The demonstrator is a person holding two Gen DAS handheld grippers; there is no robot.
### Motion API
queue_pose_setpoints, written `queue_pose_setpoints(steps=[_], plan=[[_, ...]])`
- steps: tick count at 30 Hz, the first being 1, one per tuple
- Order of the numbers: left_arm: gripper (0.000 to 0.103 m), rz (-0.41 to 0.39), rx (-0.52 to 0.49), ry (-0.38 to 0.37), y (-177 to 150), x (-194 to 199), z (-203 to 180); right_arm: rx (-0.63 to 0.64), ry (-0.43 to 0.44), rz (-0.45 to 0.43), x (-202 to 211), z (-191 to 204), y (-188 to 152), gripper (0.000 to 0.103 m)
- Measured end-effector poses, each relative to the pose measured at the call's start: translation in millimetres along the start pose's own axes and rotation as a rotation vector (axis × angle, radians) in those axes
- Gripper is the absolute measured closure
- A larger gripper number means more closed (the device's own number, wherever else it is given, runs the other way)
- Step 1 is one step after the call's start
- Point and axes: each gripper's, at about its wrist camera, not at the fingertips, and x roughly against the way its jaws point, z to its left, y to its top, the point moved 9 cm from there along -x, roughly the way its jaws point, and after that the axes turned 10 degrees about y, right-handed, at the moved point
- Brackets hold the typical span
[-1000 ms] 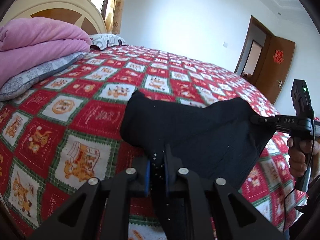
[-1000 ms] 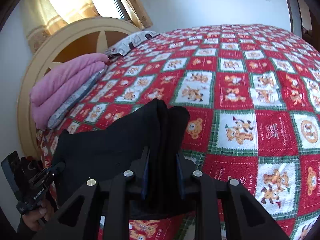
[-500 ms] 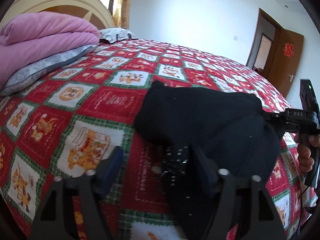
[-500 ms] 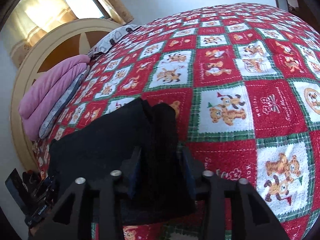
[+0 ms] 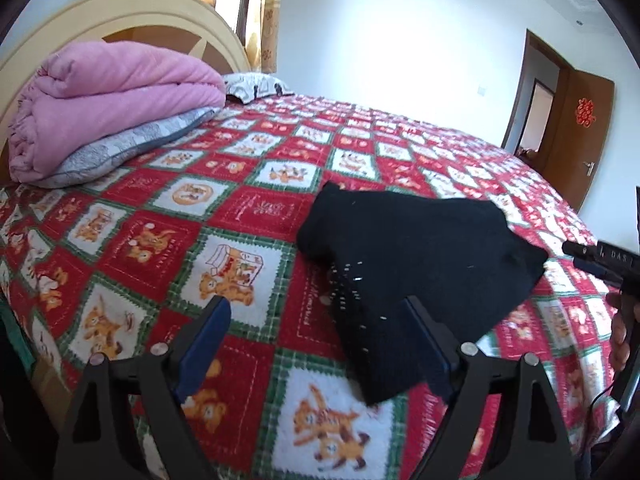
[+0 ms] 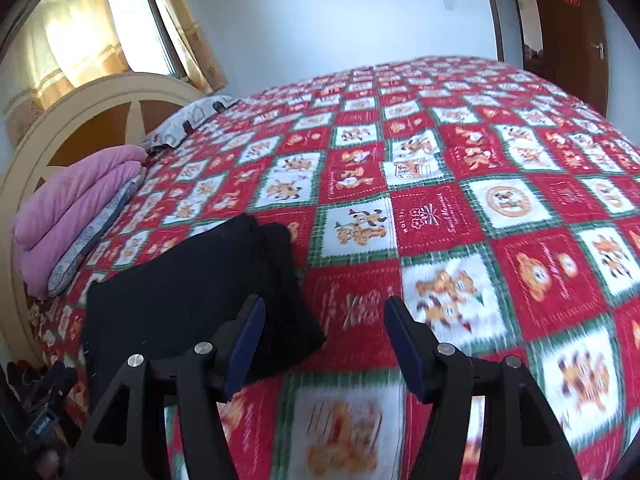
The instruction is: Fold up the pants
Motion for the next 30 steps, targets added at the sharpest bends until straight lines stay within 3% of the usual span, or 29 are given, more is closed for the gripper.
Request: queue_pose_setpoints(steps=[12, 30], plan=[[0.013, -0.07, 0.003, -0.058, 10.2, 39.1, -16.9, 0.104, -0.001, -0.036, 63.8, 48.0, -41.6, 0.039], [0.013, -0.164, -0.014, -0.11, 26.9, 84.1, -37.4, 0.212, 0.0, -0.141, 136.6, 87.4, -52.2, 0.033]])
